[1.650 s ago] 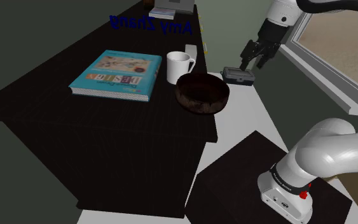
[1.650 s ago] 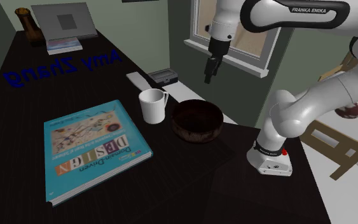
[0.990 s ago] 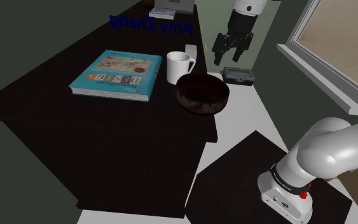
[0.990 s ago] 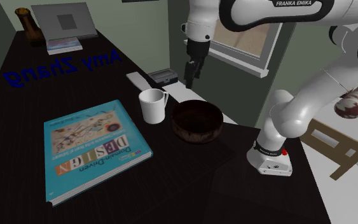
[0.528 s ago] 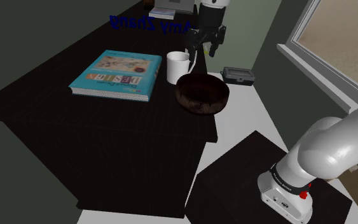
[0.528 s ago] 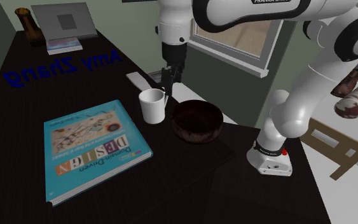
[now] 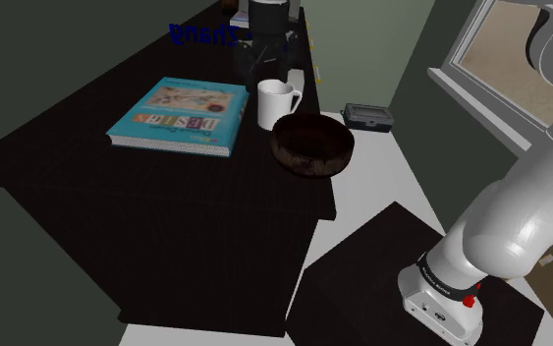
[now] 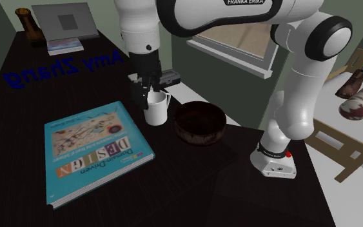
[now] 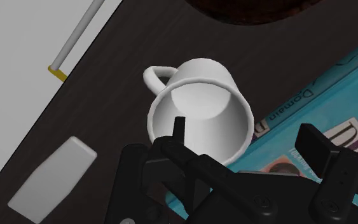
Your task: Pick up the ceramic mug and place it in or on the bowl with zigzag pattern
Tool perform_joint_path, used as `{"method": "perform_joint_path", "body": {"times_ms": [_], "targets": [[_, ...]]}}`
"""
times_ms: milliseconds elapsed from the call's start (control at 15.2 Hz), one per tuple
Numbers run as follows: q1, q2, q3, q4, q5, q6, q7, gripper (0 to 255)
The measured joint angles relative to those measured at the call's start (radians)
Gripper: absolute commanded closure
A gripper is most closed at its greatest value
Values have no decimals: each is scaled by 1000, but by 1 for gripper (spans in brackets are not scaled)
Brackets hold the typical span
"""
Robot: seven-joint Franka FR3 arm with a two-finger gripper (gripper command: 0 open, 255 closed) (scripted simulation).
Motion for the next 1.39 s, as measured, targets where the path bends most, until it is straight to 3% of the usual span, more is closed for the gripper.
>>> {"method": "perform_joint_path", "body": {"times_ms": [528, 924, 990, 1386], "targets": [[3, 2, 3, -92, -2, 89, 7, 0], [3, -2, 3, -107, -1, 100, 7, 0], [3, -2, 3, -107, -1, 100, 7, 255], [3, -2, 3, -107, -1, 100, 7, 255]]}}
